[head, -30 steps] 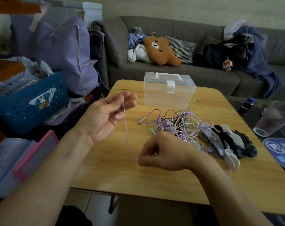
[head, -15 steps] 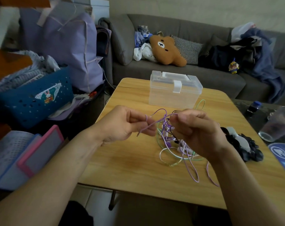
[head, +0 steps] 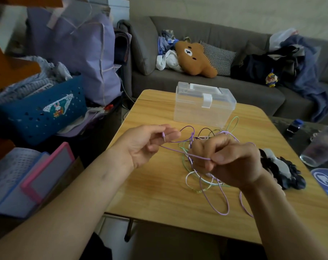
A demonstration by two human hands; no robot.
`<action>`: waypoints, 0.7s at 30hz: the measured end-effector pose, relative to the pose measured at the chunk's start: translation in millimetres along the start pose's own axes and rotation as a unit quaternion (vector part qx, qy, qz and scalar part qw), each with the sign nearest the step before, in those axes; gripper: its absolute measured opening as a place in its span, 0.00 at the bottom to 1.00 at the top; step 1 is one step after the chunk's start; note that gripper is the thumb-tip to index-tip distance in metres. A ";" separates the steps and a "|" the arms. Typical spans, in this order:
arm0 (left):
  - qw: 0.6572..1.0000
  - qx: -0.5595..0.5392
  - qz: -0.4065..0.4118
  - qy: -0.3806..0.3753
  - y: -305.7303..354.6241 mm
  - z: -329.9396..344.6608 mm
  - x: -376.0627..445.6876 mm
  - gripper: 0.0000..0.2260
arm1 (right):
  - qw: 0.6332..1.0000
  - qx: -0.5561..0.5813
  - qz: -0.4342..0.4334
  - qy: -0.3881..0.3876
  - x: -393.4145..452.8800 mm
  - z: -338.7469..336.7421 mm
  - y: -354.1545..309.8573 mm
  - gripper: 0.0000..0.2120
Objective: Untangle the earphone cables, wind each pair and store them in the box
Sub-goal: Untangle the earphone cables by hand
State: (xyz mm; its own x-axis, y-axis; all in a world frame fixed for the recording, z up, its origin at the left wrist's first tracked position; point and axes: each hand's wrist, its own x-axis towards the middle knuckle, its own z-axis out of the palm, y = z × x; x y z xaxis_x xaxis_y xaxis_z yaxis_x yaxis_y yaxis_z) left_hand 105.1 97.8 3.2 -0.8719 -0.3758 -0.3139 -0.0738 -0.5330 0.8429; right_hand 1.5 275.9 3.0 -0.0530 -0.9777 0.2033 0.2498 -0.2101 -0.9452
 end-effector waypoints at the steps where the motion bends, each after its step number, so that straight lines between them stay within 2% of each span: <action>1: 0.999 0.040 0.010 -0.009 0.3 -1.0 -1.5 0.06 | 1.000 -0.002 0.002 0.005 0.3 -0.4 1.1 0.09; 4: 0.980 0.182 0.039 -0.075 -1.0 -3.8 -8.6 0.07 | 0.999 0.013 -0.010 0.047 1.0 -0.2 3.4 0.11; 7: 0.950 0.252 0.019 -0.185 -0.7 -6.3 -14.2 0.13 | 0.980 0.030 -0.044 0.194 2.1 -1.1 0.2 0.13; 10: 0.923 0.272 0.013 -0.273 1.4 -8.7 -15.8 0.11 | 0.948 0.015 -0.057 0.314 5.9 -4.1 -0.9 0.05; 13: 0.920 0.248 0.003 -0.303 3.4 -7.2 -17.1 0.11 | 0.919 -0.004 -0.040 0.391 8.8 -6.3 3.8 0.06; 17: 0.941 0.151 -0.017 -0.303 7.1 -6.3 -18.0 0.09 | 0.882 -0.050 -0.023 0.467 12.1 -7.1 11.9 0.08; 19: 0.960 0.056 0.008 -0.273 8.6 -2.4 -18.0 0.06 | 0.870 -0.115 0.003 0.480 14.2 -3.5 15.0 0.10; 21: 0.974 -0.025 0.060 -0.216 9.0 1.7 -17.7 0.05 | 0.856 -0.236 0.030 0.460 17.4 5.3 19.1 0.11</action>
State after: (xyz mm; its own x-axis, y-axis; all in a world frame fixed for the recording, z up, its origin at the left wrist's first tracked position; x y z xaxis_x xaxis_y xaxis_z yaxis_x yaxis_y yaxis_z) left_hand 119.0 100.9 17.1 -0.9959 -0.0897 0.0087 0.0565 -0.5455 0.8362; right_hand 10.4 254.9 -10.1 -0.8465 -0.5281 0.0683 -0.1271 0.0759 -0.9890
